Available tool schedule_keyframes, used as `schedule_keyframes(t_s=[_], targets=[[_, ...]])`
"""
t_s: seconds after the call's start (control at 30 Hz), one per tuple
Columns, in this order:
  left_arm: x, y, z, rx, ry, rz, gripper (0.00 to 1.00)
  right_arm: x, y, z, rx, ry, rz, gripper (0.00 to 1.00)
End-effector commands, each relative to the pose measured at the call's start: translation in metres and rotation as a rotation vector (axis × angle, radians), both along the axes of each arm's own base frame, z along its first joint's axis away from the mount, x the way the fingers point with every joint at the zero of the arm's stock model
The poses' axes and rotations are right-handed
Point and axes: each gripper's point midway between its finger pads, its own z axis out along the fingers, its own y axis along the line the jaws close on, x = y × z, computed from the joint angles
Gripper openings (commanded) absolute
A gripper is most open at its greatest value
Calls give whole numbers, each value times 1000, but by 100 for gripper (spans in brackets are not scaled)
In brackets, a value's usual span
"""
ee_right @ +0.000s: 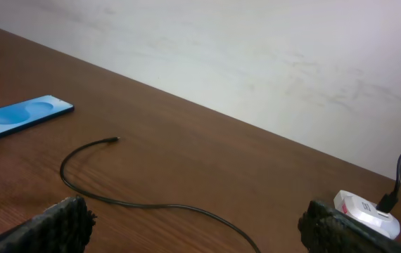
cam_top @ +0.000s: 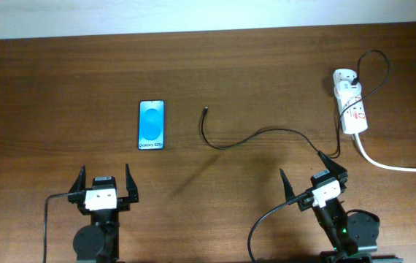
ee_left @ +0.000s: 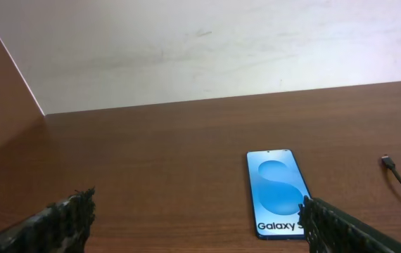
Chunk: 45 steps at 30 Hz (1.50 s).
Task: Plug charger to phone and switch on socket
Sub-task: 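Move the left gripper toward the Galaxy phone on the table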
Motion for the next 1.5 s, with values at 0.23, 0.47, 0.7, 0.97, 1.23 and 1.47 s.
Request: schedule_keyframes(t_s=[0.23,0.47,0.7,0.97,1.23,1.47], targets=[[0,-4,1,-5,-8,-26,99,-1,3,2,-6,-18,14,98],[-1,-15,17,-107,-41,-83,99,-7,11,33,20,-91,62,98],[7,-20,60,-109,13,-110,99,-14,24,70,23,-46,149,98],[60,-45,119,-143,278,-229,99,4,31,136,88,239,182,98],[130,-58,137,-149,826,-272,99,27,32,136,113,682,160,98],[157,-70,89,-200,1011,-286,99,53,53,105,205,956,276,98]])
